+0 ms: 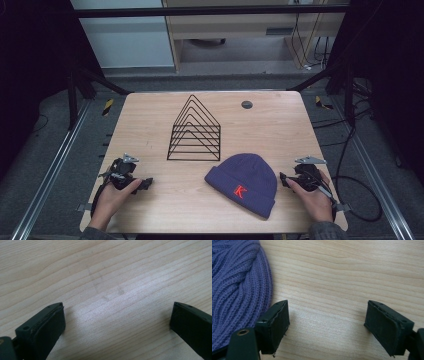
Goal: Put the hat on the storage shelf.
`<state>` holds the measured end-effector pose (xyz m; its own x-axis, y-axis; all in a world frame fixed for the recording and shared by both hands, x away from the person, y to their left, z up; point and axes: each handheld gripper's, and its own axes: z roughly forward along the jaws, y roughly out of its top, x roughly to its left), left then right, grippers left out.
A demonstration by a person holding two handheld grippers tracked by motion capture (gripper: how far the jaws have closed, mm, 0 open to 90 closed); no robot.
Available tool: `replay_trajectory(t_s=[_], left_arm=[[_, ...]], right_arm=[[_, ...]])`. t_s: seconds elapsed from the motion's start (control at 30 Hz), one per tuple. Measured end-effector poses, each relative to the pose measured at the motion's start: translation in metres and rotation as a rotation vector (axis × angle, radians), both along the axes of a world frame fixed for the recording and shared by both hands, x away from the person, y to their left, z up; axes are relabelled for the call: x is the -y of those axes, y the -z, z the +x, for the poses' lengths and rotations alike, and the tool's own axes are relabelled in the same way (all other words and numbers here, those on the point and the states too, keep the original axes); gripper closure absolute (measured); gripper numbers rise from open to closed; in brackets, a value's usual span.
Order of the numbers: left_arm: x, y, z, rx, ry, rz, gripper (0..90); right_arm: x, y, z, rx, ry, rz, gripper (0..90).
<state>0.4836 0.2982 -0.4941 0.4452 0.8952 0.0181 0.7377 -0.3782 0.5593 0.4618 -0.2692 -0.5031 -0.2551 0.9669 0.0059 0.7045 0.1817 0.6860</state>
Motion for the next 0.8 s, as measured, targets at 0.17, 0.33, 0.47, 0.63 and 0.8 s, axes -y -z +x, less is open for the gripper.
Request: replay_trajectory(t_s=[0.17,0.33,0.47,0.63,0.8], left_arm=[[0.001,0.000,0.000,0.002,-0.001,-0.004,0.0],[0.002,0.000,0.000,0.003,0.011,-0.001,0.0],[0.003,0.000,0.000,0.003,0.014,-0.003,0.0],[0.003,0.000,0.000,0.006,0.017,-0.003,0.0],[0.003,0.001,0.000,0.008,0.019,-0.004,0.0]], right_arm=[[-0.002,0.000,0.001,-0.011,-0.009,-0.003,14.2],[-0.003,0.000,0.003,-0.020,-0.014,-0.005,11.9],[-0.003,-0.002,0.003,-0.040,-0.009,0.010,13.8],[-0.013,-0.013,0.009,-0.021,-0.027,0.010,24.2],[-0.026,-0.029,0.019,-0.012,-0.096,-0.012,28.2]])
